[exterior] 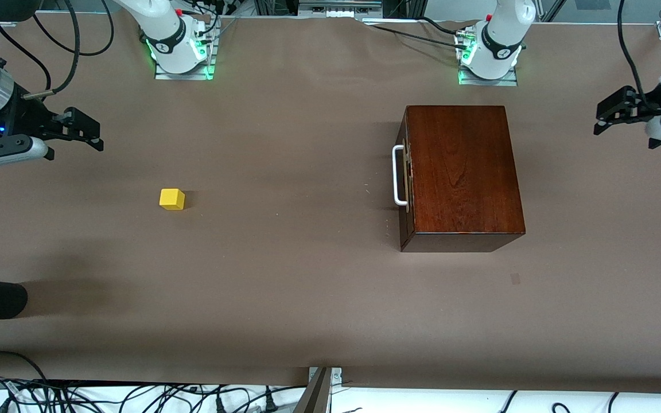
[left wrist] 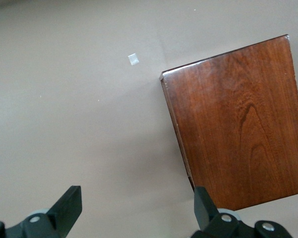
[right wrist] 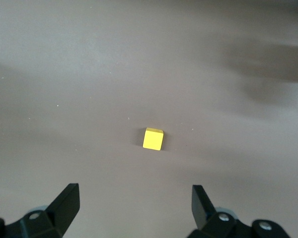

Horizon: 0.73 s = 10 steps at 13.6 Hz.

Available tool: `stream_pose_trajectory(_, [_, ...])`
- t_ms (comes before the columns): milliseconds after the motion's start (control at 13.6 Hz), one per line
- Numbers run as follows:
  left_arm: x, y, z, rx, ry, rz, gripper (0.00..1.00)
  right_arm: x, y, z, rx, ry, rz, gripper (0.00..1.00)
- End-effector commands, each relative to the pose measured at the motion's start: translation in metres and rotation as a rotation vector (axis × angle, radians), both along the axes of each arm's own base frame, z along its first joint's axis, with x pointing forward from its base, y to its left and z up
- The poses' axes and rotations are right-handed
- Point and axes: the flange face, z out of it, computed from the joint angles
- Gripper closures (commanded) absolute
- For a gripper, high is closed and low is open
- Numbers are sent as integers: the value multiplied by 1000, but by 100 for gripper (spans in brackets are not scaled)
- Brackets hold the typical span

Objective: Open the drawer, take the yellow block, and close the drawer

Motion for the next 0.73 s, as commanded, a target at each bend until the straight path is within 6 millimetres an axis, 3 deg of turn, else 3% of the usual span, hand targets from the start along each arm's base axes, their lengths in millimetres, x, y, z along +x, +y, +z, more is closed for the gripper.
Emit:
stream_pose_trajectory(0, [-6, 8, -2, -34, 3, 28, 0, 2, -3, 5, -16, 1, 14, 0])
stream_pose_trajectory(220, [-6, -4, 1, -12, -8, 163, 0, 2, -2, 6, -15, 0, 12, 0])
stream_pose_trajectory(659, [-8, -8, -10, -12, 13, 147, 0, 2, -3, 6, -15, 0, 14, 0])
